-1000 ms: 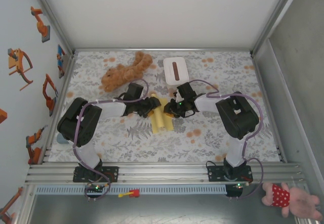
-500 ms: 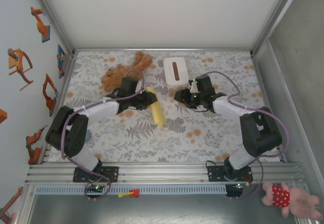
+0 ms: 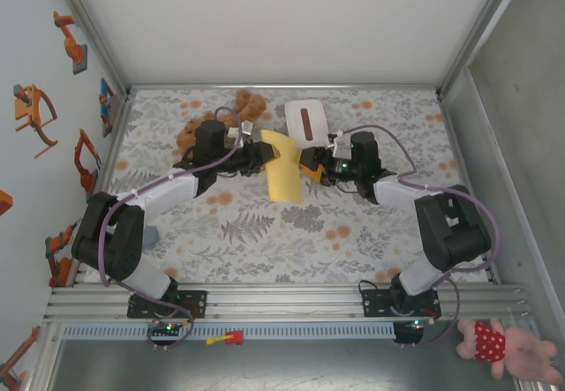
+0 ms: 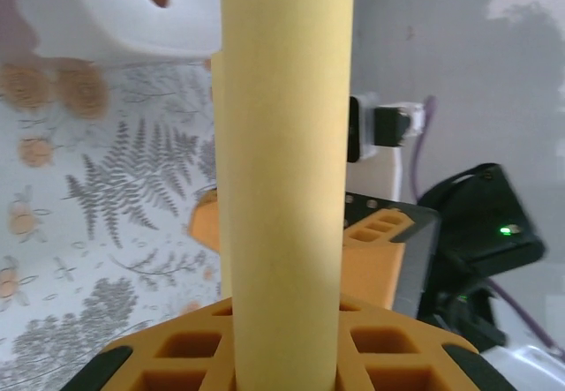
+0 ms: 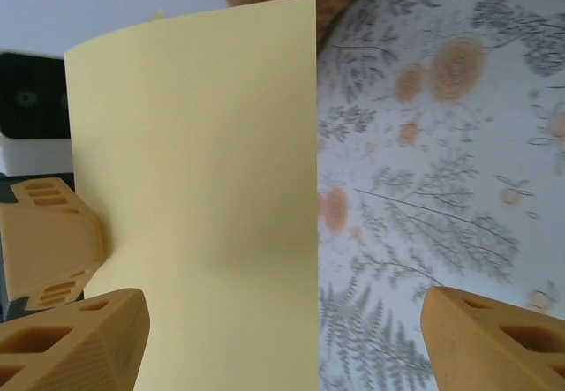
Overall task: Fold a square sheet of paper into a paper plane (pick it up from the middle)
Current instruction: First fold in half a square sheet of paper at the center of the table.
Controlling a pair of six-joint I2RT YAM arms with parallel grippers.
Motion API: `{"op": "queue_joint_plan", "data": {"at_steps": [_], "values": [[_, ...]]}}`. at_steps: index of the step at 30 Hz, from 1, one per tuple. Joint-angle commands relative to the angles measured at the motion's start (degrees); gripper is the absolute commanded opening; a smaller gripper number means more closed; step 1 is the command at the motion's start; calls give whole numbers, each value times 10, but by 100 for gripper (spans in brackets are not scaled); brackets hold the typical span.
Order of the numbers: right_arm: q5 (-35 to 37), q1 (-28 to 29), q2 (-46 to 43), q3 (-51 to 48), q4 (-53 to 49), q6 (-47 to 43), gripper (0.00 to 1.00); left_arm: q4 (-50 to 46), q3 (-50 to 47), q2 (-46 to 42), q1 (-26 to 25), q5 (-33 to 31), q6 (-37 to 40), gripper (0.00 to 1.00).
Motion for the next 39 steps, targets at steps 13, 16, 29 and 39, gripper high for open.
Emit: {"op": "queue_joint_plan", "data": {"at_steps": [13, 16, 29, 39], "values": [[-85, 7, -2, 15, 160, 86, 61, 73, -3, -6, 15, 48, -45, 22], [-87, 5, -3, 14, 160, 84, 53, 58, -2, -6, 17, 45, -35, 22], [-76, -3, 4, 12, 155, 80, 16, 21, -1, 0, 27, 46, -11, 22], [19, -3, -77, 75, -208, -123, 0, -83, 1, -6, 37, -17, 33, 56]]}}
